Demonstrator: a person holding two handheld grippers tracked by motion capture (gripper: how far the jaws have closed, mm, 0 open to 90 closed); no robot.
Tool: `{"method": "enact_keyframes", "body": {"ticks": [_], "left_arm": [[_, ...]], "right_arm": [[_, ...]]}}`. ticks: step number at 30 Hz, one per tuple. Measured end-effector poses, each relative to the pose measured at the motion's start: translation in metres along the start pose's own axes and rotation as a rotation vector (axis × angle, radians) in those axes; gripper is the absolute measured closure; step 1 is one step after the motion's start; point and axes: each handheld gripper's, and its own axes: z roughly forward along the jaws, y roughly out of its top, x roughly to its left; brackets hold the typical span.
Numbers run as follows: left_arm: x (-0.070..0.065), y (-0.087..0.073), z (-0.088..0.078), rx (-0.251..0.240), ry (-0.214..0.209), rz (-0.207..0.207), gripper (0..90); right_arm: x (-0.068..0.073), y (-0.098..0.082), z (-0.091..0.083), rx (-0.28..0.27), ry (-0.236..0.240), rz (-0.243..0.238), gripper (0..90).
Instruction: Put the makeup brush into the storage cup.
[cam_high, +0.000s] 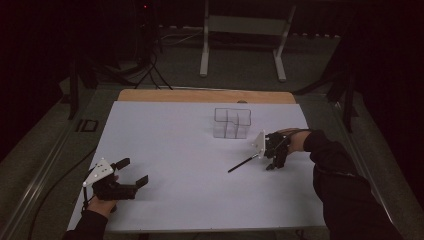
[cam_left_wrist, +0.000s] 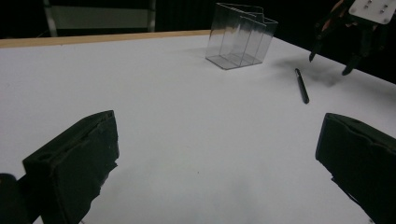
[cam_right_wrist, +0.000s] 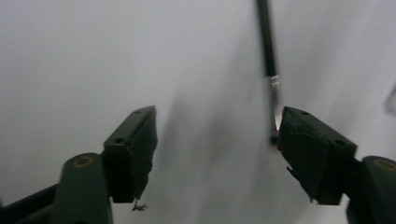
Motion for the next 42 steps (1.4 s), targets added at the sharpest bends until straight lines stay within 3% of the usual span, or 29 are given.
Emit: {"method": "enact_keyframes", "body": {"ticks": [4,9,14,19,23,28,29,34,42], "left_arm": [[0.001,0.0,0.0,0.001,0.004,-0.007,0.9],[0.001,-0.001,0.0,0.003,0.006,-0.007,0.9],[0.001,-0.001,0.0,0.001,0.006,-0.01,0.9],[0.002,-0.001,-0.001,0.0,0.005,-0.017,0.9],[0.002,-0.001,-0.001,0.001,0.003,-0.019,0.9],[0.002,-0.001,0.0,0.002,0.003,-0.015,0.9],[0.002,-0.001,-0.001,0.001,0.003,-0.017,0.9],[0.002,-0.001,-0.001,0.001,0.001,-0.02,0.9],[0.001,-0.001,0.0,0.003,-0.007,-0.018,0.9]], "right_arm": [[-0.011,0.003,-0.002,-0.031,-0.019,-0.02,37.5],[-0.02,0.007,-0.005,-0.014,-0.029,-0.082,48.6],[-0.027,0.014,-0.001,-0.015,-0.011,-0.136,53.8],[-0.032,0.015,0.011,-0.009,0.018,-0.147,54.1],[-0.033,0.011,0.019,0.024,0.039,-0.177,63.9],[-0.036,0.01,0.025,0.012,0.02,-0.171,65.0],[-0.037,0.01,0.026,0.014,0.015,-0.182,68.6],[-0.038,0.012,0.029,0.022,0.027,-0.195,71.1],[-0.04,0.014,0.03,0.039,0.061,-0.177,77.1]]}}
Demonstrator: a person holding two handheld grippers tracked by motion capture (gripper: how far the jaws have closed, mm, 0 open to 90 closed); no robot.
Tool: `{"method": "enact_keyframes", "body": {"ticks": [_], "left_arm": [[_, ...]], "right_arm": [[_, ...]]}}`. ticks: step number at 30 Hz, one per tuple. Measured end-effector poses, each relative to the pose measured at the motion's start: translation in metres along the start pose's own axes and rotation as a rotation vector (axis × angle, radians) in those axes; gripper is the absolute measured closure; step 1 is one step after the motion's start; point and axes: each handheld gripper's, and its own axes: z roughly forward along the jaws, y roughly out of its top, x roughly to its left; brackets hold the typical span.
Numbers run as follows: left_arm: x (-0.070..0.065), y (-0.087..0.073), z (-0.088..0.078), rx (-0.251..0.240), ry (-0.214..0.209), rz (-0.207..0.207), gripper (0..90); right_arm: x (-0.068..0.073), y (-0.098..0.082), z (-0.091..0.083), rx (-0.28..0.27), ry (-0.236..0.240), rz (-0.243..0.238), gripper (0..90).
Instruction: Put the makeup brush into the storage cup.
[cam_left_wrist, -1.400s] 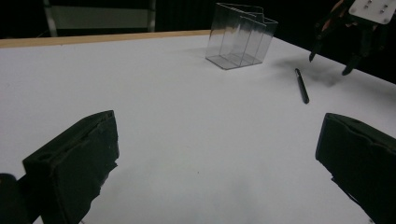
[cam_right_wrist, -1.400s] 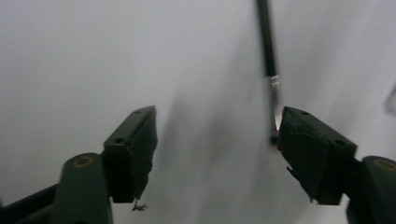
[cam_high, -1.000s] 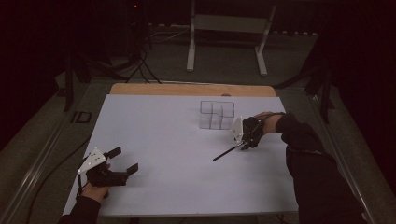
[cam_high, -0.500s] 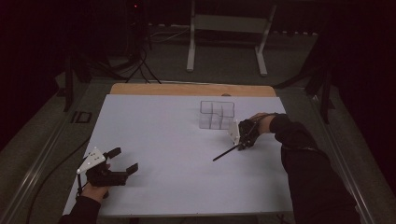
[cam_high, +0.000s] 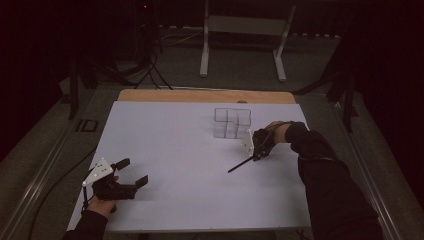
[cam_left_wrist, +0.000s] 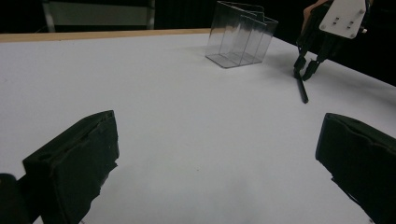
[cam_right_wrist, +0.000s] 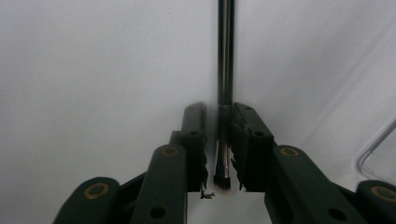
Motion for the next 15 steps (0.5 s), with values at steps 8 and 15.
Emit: {"method": "enact_keyframes", "body": {"ticks": [8,15], "left_arm": [[-0.0008,0.0003,0.0004,0.001,-0.003,0.005,0.9],[-0.0007,0.0002,0.001,0.004,-0.004,0.005,0.9]], "right_arm": [[-0.0057,0.0002,-0.0007,-0.002,0.039,0.202,84.0],[-0.0043,0.0036,-0.003,-0.003,0.075,0.31,84.0]]}}
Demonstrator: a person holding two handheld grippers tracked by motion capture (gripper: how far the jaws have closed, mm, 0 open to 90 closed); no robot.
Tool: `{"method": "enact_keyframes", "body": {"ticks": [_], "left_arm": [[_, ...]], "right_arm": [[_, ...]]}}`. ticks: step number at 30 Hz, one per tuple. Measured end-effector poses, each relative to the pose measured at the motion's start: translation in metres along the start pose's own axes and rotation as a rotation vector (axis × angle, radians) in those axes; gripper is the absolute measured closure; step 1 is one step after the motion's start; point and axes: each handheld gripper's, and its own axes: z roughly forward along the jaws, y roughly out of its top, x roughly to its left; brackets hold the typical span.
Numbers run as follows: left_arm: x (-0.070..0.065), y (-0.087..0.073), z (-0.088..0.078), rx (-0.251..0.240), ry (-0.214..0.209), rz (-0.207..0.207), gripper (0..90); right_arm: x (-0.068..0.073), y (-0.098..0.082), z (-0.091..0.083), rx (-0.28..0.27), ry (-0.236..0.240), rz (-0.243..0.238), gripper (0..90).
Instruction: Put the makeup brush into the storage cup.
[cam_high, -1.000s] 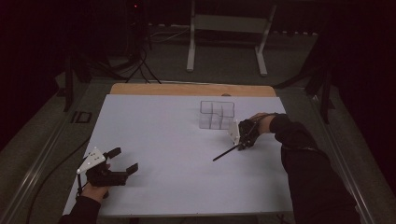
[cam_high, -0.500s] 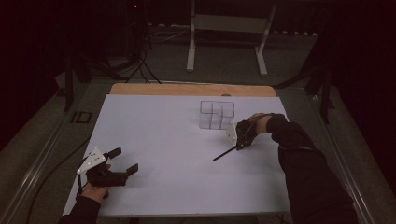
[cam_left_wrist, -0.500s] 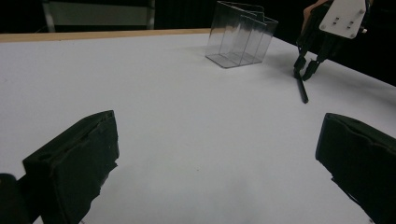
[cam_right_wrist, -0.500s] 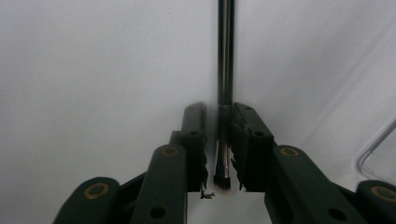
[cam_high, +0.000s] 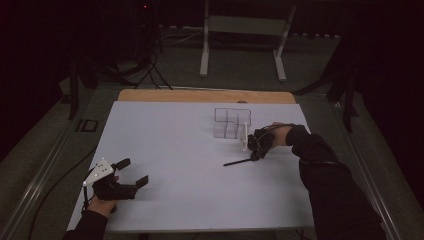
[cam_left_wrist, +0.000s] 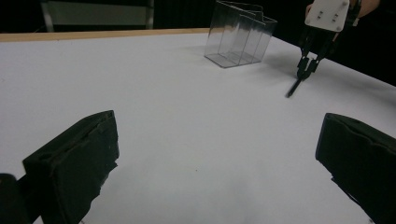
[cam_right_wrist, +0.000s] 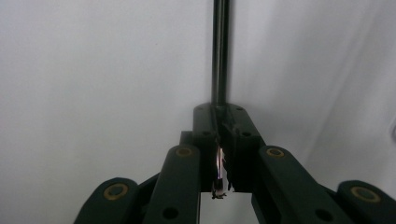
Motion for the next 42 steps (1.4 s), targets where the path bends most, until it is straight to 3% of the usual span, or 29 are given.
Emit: {"method": "enact_keyframes", "body": {"ticks": [1,2,4,6,7,17,18,21,24,26,32,34,37,39,42], "left_arm": [[0.0,0.0,0.0,0.002,0.001,0.003,0.9],[-0.001,0.0,0.0,0.005,0.0,0.008,0.9],[-0.002,0.0,0.001,0.006,0.001,0.01,0.9],[-0.002,0.001,0.001,0.005,0.0,0.013,0.9],[-0.003,0.001,0.002,0.01,0.0,0.02,0.9],[-0.012,0.005,0.008,0.035,-0.016,0.053,0.9],[-0.014,0.006,0.009,0.036,-0.015,0.054,0.9],[-0.021,0.011,0.012,0.047,-0.036,0.066,0.9],[-0.025,0.013,0.014,0.055,-0.049,0.064,0.9],[-0.033,0.019,0.018,0.082,-0.049,0.09,0.9],[-0.044,0.03,0.028,0.153,-0.102,0.082,0.9],[-0.045,0.032,0.033,0.183,-0.116,0.087,0.9],[-0.047,0.035,0.04,0.218,-0.106,0.093,0.8],[-0.046,0.037,0.043,0.243,-0.163,0.078,0.8],[-0.044,0.041,0.047,0.269,-0.198,0.073,0.8]], "right_arm": [[0.002,0.0,-0.003,-0.018,0.012,0.062,84.0],[0.003,0.0,-0.004,-0.025,0.009,0.08,84.1],[0.004,0.0,-0.008,-0.035,0.019,0.164,84.0],[0.005,0.0,-0.009,-0.039,0.01,0.171,84.0],[0.008,0.0,-0.014,-0.055,0.019,0.216,84.0],[0.027,0.005,-0.03,-0.078,0.04,0.266,84.0],[0.029,0.006,-0.033,-0.079,0.052,0.3,84.0],[0.034,0.009,-0.038,-0.085,0.062,0.342,83.9],[0.038,0.013,-0.04,-0.082,0.059,0.33,84.0],[0.042,0.018,-0.042,-0.076,0.063,0.316,84.0],[0.046,0.024,-0.048,-0.097,0.049,0.299,84.0],[0.048,0.026,-0.047,-0.095,0.04,0.268,84.1],[0.048,0.026,-0.047,-0.109,0.041,0.268,84.0],[0.048,0.026,-0.047,-0.11,0.043,0.269,84.1],[0.049,0.026,-0.047,-0.113,0.047,0.266,84.0]]}}
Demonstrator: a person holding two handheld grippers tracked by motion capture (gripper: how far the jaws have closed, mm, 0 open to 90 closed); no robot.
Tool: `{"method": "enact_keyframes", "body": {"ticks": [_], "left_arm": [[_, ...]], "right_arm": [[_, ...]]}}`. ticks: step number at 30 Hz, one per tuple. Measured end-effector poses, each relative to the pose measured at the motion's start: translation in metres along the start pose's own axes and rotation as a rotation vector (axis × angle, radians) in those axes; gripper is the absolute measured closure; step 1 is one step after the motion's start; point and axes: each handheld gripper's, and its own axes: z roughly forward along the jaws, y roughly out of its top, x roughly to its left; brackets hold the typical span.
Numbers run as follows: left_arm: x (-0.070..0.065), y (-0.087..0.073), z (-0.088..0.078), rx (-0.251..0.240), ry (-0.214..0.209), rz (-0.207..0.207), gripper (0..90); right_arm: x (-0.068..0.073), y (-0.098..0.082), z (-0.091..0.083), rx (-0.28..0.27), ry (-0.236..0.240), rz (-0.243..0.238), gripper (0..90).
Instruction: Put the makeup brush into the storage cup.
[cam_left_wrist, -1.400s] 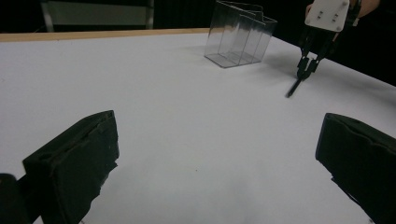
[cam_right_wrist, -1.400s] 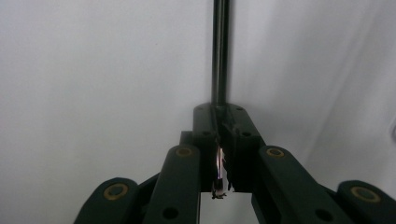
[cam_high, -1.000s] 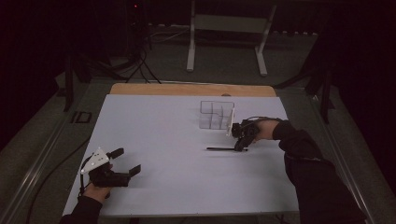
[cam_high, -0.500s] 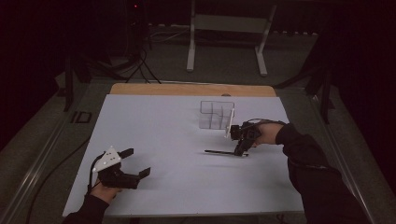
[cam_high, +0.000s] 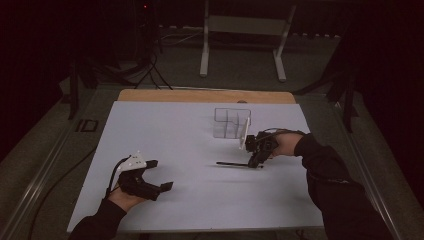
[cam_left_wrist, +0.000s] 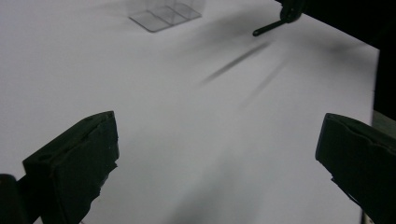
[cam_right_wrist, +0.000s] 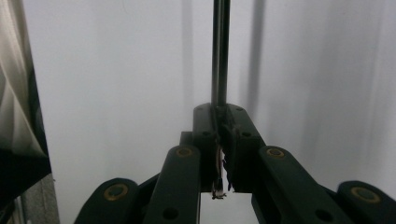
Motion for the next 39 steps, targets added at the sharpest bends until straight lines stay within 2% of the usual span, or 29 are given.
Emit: {"method": "enact_keyframes", "body": {"ticks": [3,8,10,11,12,15,18,20,24,25,29,31,36,39], "left_arm": [[0.002,0.007,0.002,0.0,-0.023,0.008,0.8],[0.003,0.023,0.003,-0.006,-0.044,0.063,0.9],[0.003,0.027,0.004,-0.001,-0.05,0.073,0.9],[0.002,0.035,0.006,0.014,-0.057,0.095,0.9],[0.002,0.035,0.006,0.014,-0.057,0.095,0.9],[0.001,0.048,0.011,0.058,-0.074,0.126,2.2],[0.0,0.055,0.015,0.084,-0.09,0.131,2.5],[-0.003,0.063,0.021,0.118,-0.098,0.157,2.5],[-0.005,0.071,0.027,0.143,-0.111,0.172,2.6],[-0.007,0.075,0.032,0.167,-0.128,0.176,2.6],[-0.01,0.083,0.045,0.207,-0.141,0.202,2.6],[-0.012,0.085,0.05,0.215,-0.14,0.209,3.0],[-0.017,0.094,0.063,0.235,-0.181,0.239,7.0],[-0.019,0.098,0.069,0.231,-0.191,0.264,14.8]], "right_arm": [[0.002,0.0,0.0,0.006,-0.001,-0.007,84.1],[0.003,-0.002,-0.001,0.003,-0.008,-0.012,84.1],[0.003,-0.002,-0.002,0.002,-0.011,-0.016,84.1],[0.004,-0.002,-0.002,-0.001,-0.012,-0.014,84.1],[0.004,-0.002,-0.002,-0.001,-0.012,-0.014,84.1],[0.005,-0.003,-0.003,0.001,-0.018,-0.018,84.1],[0.006,-0.003,-0.004,0.0,-0.022,-0.016,84.1],[0.006,-0.002,-0.004,0.001,-0.023,-0.019,84.1],[0.007,-0.002,-0.004,0.0,-0.026,-0.026,84.1],[0.008,-0.001,-0.005,-0.005,-0.023,-0.026,84.1],[0.009,0.0,-0.004,-0.001,-0.022,-0.031,84.1],[0.009,0.001,-0.003,-0.001,-0.024,-0.038,84.1],[0.009,0.003,-0.002,0.001,-0.023,-0.039,84.1],[0.01,0.004,-0.002,0.002,-0.023,-0.04,84.1]]}}
